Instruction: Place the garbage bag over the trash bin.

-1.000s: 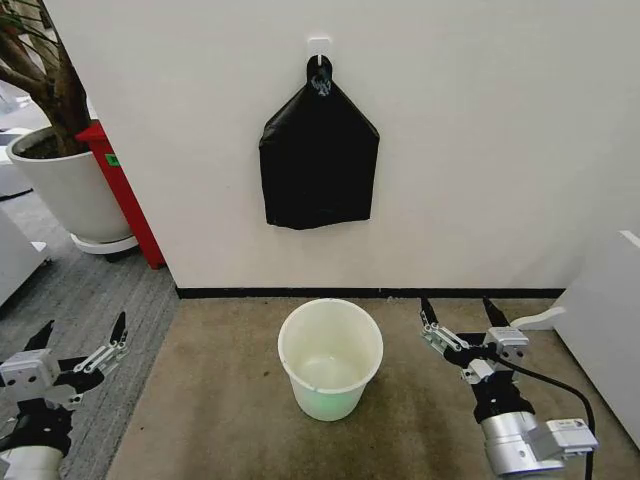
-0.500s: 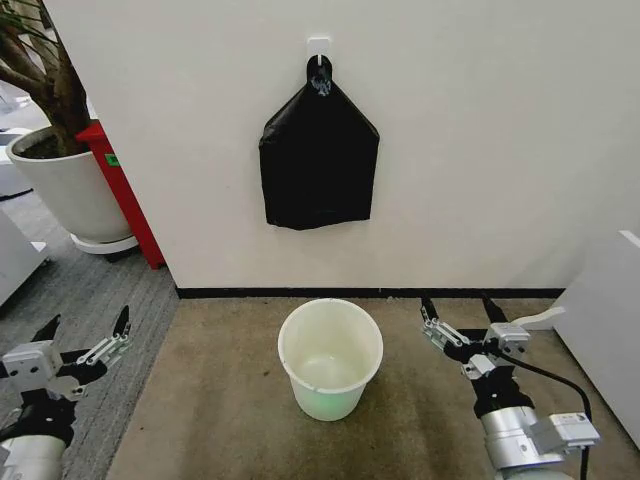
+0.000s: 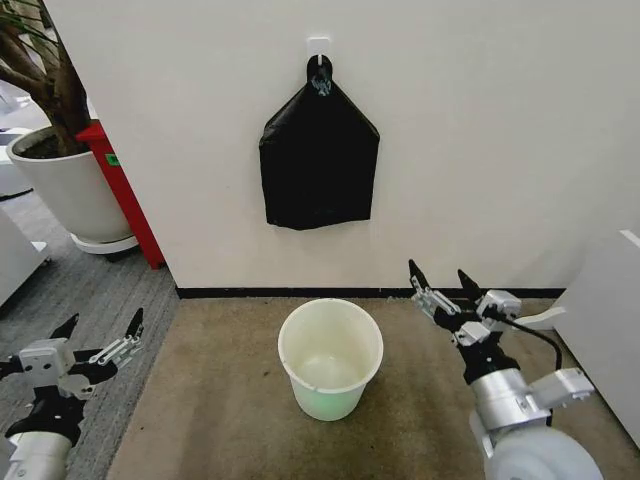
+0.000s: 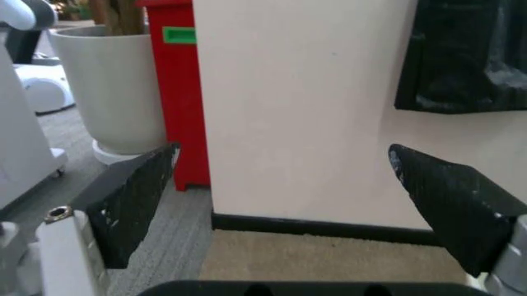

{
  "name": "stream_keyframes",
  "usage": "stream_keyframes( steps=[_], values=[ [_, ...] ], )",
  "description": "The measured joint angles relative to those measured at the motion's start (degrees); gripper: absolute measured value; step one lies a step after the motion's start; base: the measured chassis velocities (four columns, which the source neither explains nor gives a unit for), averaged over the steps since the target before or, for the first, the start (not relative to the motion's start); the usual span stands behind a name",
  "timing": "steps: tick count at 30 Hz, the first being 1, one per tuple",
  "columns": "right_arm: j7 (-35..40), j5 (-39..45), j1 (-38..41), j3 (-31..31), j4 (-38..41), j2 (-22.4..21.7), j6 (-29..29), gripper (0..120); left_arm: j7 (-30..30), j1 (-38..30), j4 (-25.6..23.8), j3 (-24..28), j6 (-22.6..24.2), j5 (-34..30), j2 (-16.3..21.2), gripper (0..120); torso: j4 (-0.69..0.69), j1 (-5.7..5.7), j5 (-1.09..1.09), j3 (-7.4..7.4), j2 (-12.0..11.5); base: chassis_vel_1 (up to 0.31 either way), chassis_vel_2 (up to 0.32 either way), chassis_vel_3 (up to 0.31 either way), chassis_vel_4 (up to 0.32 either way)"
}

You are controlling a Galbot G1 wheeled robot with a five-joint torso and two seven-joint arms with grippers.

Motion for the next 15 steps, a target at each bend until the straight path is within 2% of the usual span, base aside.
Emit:
stream_keyframes(
  steps=[6, 7, 13, 15],
  values=[
    [5.11, 22.29, 10.64, -3.02, -1.3, -2.27, -2.0, 100, 0.79, 1.32, 0.02, 0.01, -0.74, -0.76, 0.87, 100, 0.0, 0.0, 0.0, 0.0, 0.0, 0.0, 0.0, 0.0, 0.0],
    [5.11, 22.29, 10.64, -3.02, -1.3, -2.27, -2.0, 100, 0.79, 1.32, 0.02, 0.01, -0.74, -0.76, 0.87, 100, 0.0, 0.0, 0.0, 0.0, 0.0, 0.0, 0.0, 0.0, 0.0],
    [11.88, 39.75, 26.33, -8.0, -7.75, -2.02, -1.38, 100, 0.85, 1.63, 0.02, 0.01, -0.86, -0.84, 0.91, 100, 0.01, 0.0, 0.0, 0.0, 0.0, 0.0, 0.0, 0.0, 0.0],
    [13.05, 41.5, 28.34, -8.88, -8.7, -1.66, -0.97, 100, 0.86, 1.67, 0.02, 0.01, -0.86, -0.86, 0.93, 100, 0.01, 0.0, 0.0, 0.01, 0.0, 0.0, 0.0, 0.0, 0.0]
  ],
)
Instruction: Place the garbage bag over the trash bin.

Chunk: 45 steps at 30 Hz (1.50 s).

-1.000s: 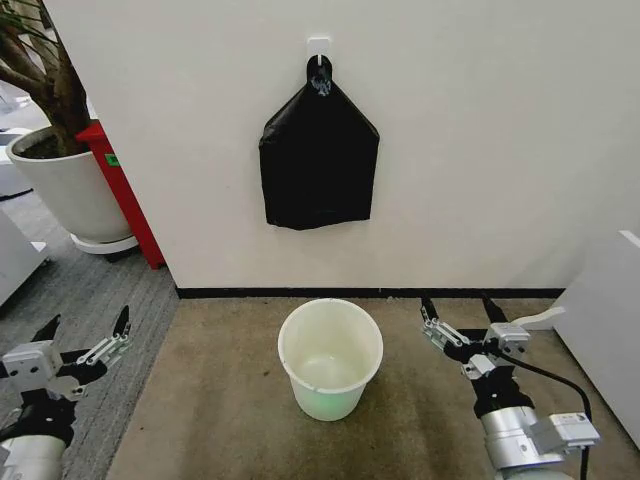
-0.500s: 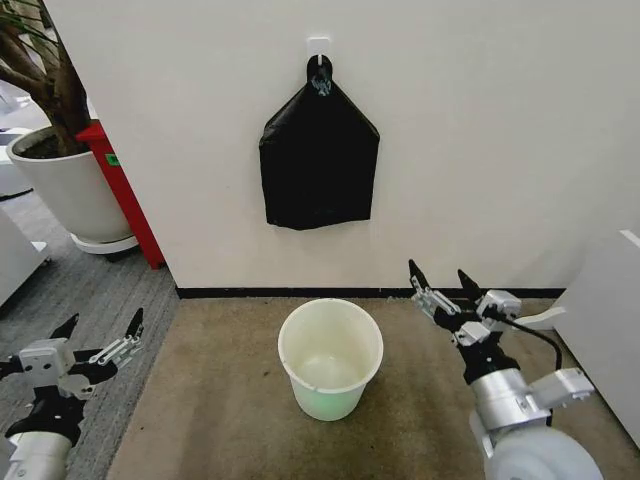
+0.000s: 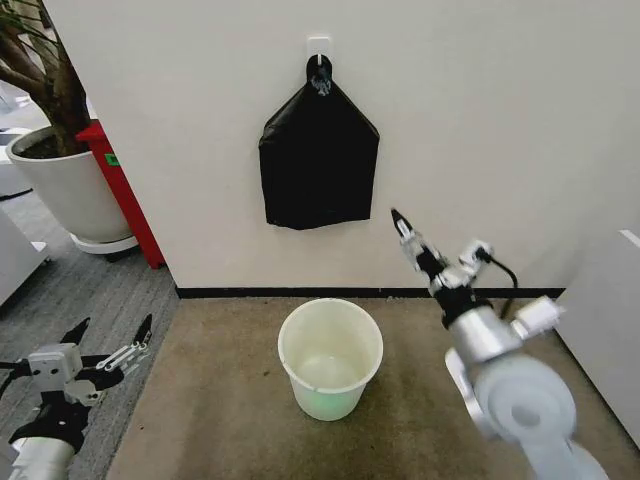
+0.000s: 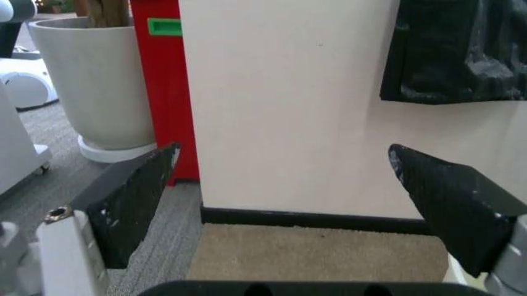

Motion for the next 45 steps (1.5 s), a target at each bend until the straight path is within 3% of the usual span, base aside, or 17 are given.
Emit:
stream_keyframes(
  steps=[7, 9, 14, 23, 29, 45],
  values=[
    [6.57, 8.1, 17.77, -5.99, -10.24, 5.16, 3.18, 100, 0.27, 0.69, 0.0, 0.01, -0.2, 0.0, -0.18, 100, 0.0, 0.0, -0.01, 0.0, 0.0, 0.0, 0.0, 0.0, 0.0],
    [6.96, 8.74, 19.46, -6.51, -11.25, 5.82, 3.56, 100, 0.27, 0.73, 0.0, 0.0, -0.21, -0.01, -0.18, 100, 0.0, 0.0, -0.01, 0.0, 0.0, 0.0, 0.0, 0.0, 0.0],
    [9.26, 13.09, 29.88, -9.78, -18.17, 11.51, 5.8, 100, 0.31, 0.89, 0.01, 0.0, -0.25, -0.04, -0.23, 100, -0.01, 0.0, -0.02, 0.0, 0.0, 0.0, 0.0, 0.0, 0.0],
    [10.51, 12.53, 42.38, -11.33, -31.97, 20.57, 6.53, 100, 0.42, 1.05, 0.01, 0.0, -0.32, -0.06, -0.44, 100, -0.01, 0.0, -0.01, 0.0, 0.0, 0.0, 0.0, 0.0, 0.0],
    [10.7, 8.69, 44.9, -11.15, -37.78, 23.24, 6.46, 100, 0.62, 1.12, 0.01, 0.0, -0.45, 0.03, -0.88, 100, 0.0, 0.0, -0.01, 0.0, -0.01, 0.0, 0.0, 0.0, 0.0],
    [13.74, 6.06, 47.35, -8.18, -42.7, 23.37, 7.37, 99, 1.13, 1.25, 0.01, 0.08, -0.81, 0.54, -1.93, 100, -0.01, 0.0, 0.0, -0.01, 0.0, 0.0, 0.0, 0.0, 0.0]
  ],
)
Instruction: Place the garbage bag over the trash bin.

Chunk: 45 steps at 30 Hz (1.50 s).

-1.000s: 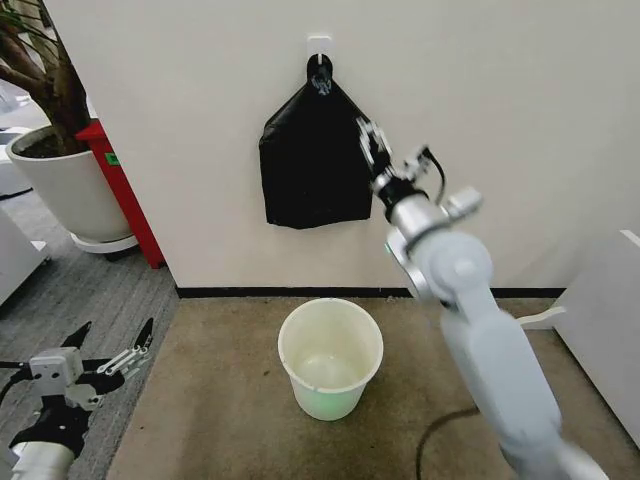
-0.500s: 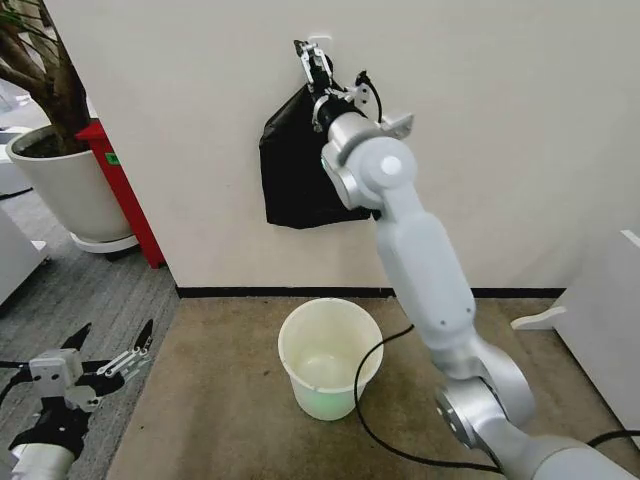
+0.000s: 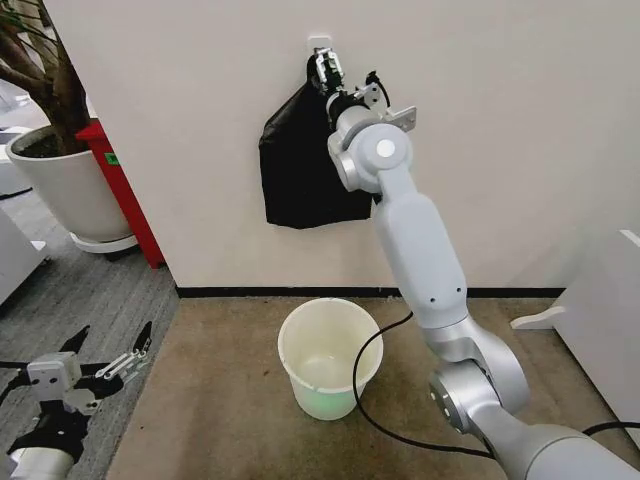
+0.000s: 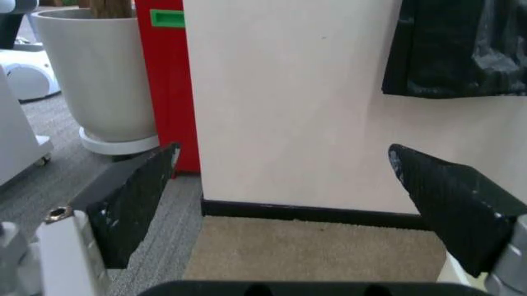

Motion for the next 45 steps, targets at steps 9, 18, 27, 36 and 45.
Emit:
stream_keyframes(
  steps=[9, 18, 27, 36, 45],
  values=[
    [1.29, 0.3, 0.46, 0.11, 0.21, 0.36, 0.08, 73, 0.04, -0.04, 0.0, 0.03, -0.01, 0.0, -0.05, 100, 0.01, 0.0, -0.01, 0.0, 0.0, 0.0, 0.0, 0.0, 0.0],
    [1.36, 0.43, 1.12, 0.18, -0.16, 0.15, 0.26, 38, 0.07, -0.08, 0.0, 0.06, -0.01, 0.0, -0.11, 100, 0.01, 0.0, 0.0, 0.0, 0.0, 0.0, 0.0, 0.0, 0.0],
    [1.96, 0.49, 1.14, -0.18, 0.21, 0.09, 0.6, 5, 0.11, -0.11, 0.0, 0.1, -0.01, 0.0, -0.16, 100, 0.0, 0.0, 0.0, 0.0, 0.01, 0.0, 0.0, 0.0, 0.0],
    [3.53, 1.16, 0.78, -0.85, 1.0, 0.05, 0.93, 0, 0.15, -0.15, 0.0, 0.14, -0.01, 0.02, -0.29, 100, 0.0, 0.0, 0.0, 0.0, 0.01, 0.0, 0.0, 0.0, 0.0],
    [5.48, 1.94, -1.34, -1.53, 3.02, 0.01, 1.59, 0, 0.19, -0.18, 0.0, 0.18, -0.08, 0.08, -0.43, 100, 0.0, 0.0, 0.0, 0.0, 0.01, 0.0, 0.0, 0.0, 0.0]
  ],
)
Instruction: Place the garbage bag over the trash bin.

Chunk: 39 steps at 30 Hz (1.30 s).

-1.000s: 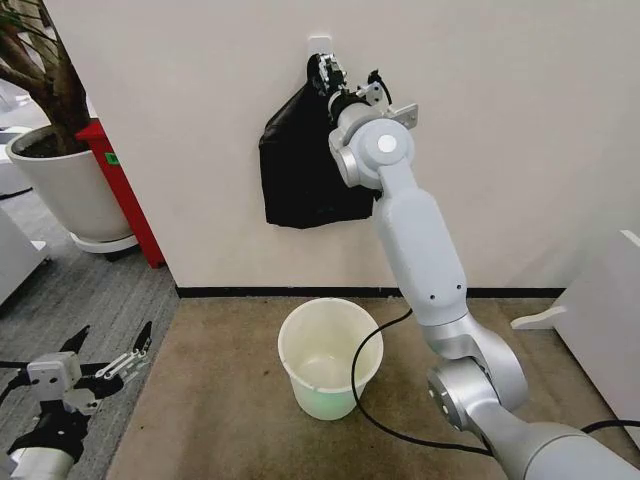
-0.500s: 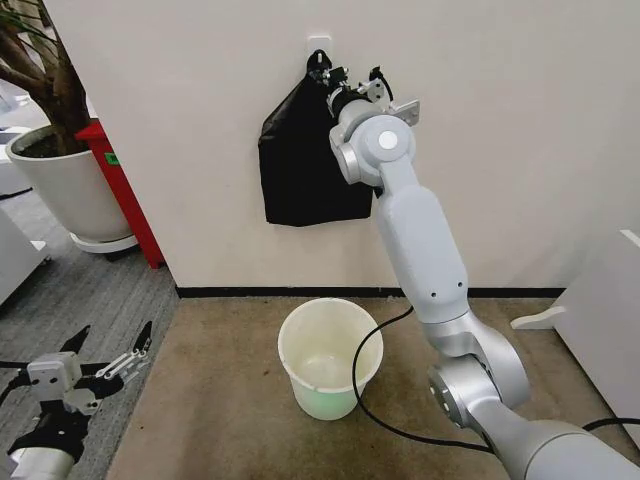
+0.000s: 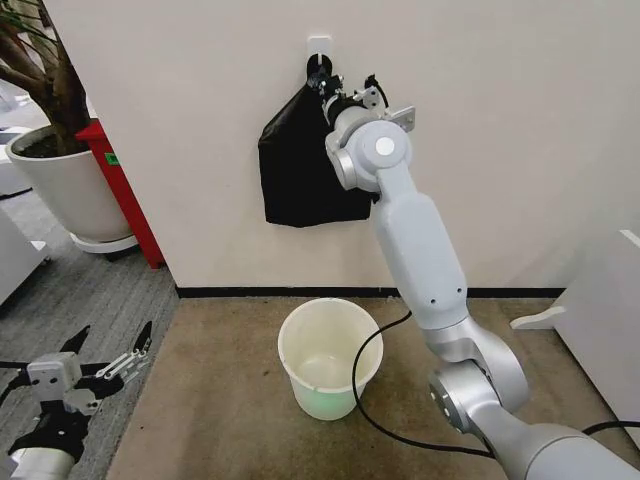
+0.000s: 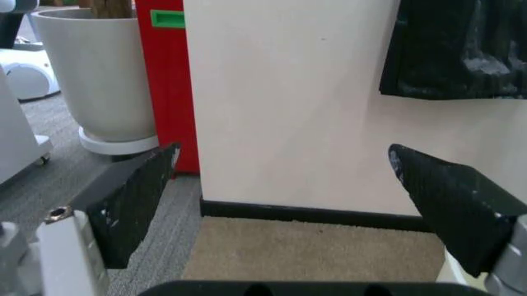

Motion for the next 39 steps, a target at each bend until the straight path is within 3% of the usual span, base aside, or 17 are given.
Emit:
stream_keyframes(
  steps=[16, 26, 28, 32, 34, 39],
  values=[
    [0.7, 0.97, -1.06, 0.11, 3.05, -0.32, 0.0, 0, 0.15, -0.05, 0.0, 0.14, -0.16, 0.29, -0.36, 100, 0.0, 0.0, 0.0, 0.0, 0.0, 0.0, 0.0, 0.0, 0.0],
    [0.49, -2.24, 1.37, 0.87, -1.11, -0.04, -0.56, 41, 0.24, -0.06, 0.0, 0.2, -0.24, 0.41, -0.56, 100, 0.0, 0.0, 0.0, 0.0, 0.0, 0.0, 0.0, 0.0, 0.0],
    [0.52, -2.3, 1.37, 0.87, -1.2, -0.04, -0.56, 42, 0.25, -0.06, 0.0, 0.2, -0.25, 0.42, -0.57, 100, 0.0, 0.0, 0.0, 0.0, 0.0, 0.0, 0.0, 0.0, 0.0],
    [0.7, -2.3, 1.37, 0.61, -1.29, -0.02, -0.56, 61, 0.28, -0.07, 0.0, 0.23, -0.27, 0.45, -0.64, 100, 0.0, 0.0, 0.0, 0.0, 0.0, 0.0, 0.0, 0.0, 0.0],
    [0.71, -2.32, 1.45, 0.61, -1.43, -0.01, -0.56, 64, 0.28, -0.07, 0.0, 0.23, -0.27, 0.46, -0.65, 100, 0.0, 0.0, 0.0, 0.0, 0.0, 0.0, 0.0, 0.0, 0.0],
    [0.85, -2.37, 1.79, 0.39, -1.8, -0.01, -0.42, 87, 0.31, -0.09, 0.0, 0.26, -0.3, 0.5, -0.7, 100, 0.0, 0.0, 0.0, 0.0, 0.0, 0.0, 0.0, 0.0, 0.0]
  ],
)
